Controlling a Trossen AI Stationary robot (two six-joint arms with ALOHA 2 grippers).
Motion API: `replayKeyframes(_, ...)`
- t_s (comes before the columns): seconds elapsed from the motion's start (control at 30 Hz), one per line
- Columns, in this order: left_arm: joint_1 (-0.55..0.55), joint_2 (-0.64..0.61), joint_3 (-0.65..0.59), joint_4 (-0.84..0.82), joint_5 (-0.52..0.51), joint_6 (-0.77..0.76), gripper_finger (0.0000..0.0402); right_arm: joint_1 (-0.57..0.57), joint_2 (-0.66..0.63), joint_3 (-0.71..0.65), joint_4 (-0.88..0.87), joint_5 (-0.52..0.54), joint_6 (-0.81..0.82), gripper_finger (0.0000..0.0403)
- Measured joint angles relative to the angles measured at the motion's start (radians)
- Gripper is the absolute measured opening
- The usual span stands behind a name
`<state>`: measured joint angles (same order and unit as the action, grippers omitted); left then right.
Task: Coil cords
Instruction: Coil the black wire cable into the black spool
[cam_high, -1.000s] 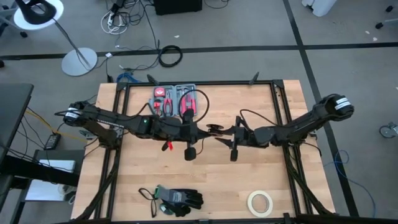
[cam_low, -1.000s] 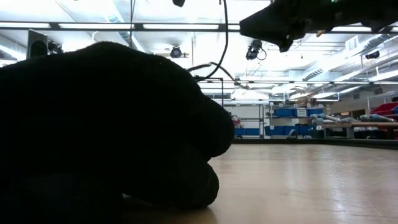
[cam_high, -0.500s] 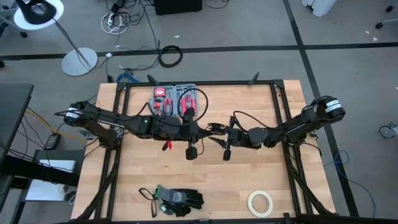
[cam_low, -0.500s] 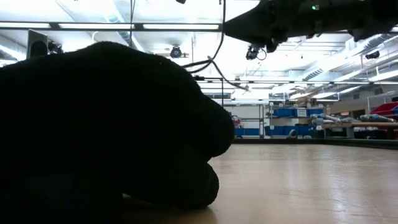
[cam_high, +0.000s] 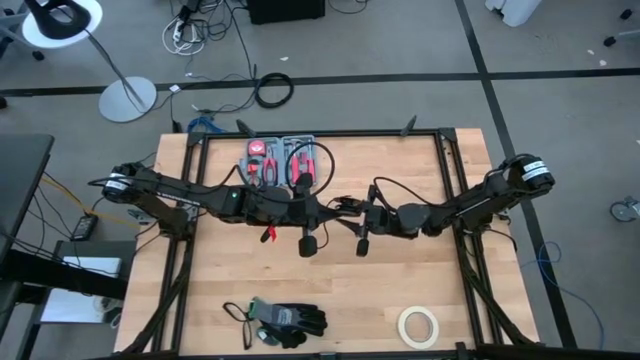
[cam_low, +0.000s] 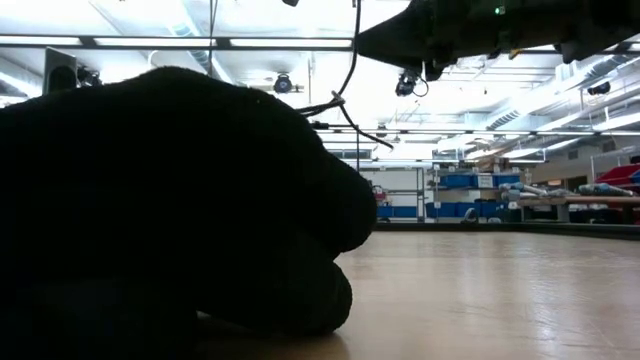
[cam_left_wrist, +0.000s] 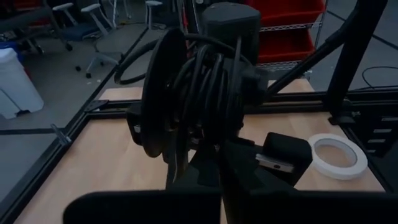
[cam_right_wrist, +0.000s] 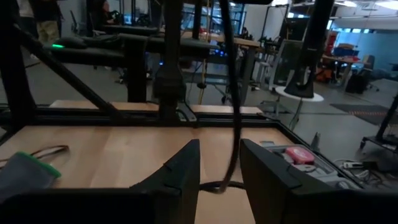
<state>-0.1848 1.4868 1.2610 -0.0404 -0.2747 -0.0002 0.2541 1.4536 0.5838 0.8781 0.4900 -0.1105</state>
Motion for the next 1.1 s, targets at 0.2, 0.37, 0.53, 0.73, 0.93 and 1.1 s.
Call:
replayKeyframes(0.2,0.000,0.000,0.000,0.021,-0.001,0.011,0.0000,-0.017,0.000,0.000,0.005,0.000,-0.005,0.0112)
replayKeyframes(0.37,0.000,0.000,0.000,0.030,-0.002,0.016,0.0000,-0.023,0.000,0.000,0.008,-0.008,-0.006,0.0112)
replayKeyframes(0.53,0.000,0.000,0.000,0.030,-0.011,0.022,0.0000,-0.023,0.000,0.000,0.009,-0.012,-0.006,0.0100)
replayKeyframes(0.73,0.000,0.000,-0.001,0.039,-0.012,0.024,0.0000,-0.028,0.000,0.000,-0.003,-0.012,-0.009,0.0012)
replayKeyframes(0.93,0.000,0.001,-0.001,0.038,-0.012,0.024,0.0000,-0.032,0.000,0.000,-0.024,0.008,0.001,0.0005)
replayKeyframes(1.1,0.000,0.000,-0.001,-0.037,-0.011,0.006,0.0000,0.026,-0.058,0.000,-0.162,0.078,-0.006,0.0003)
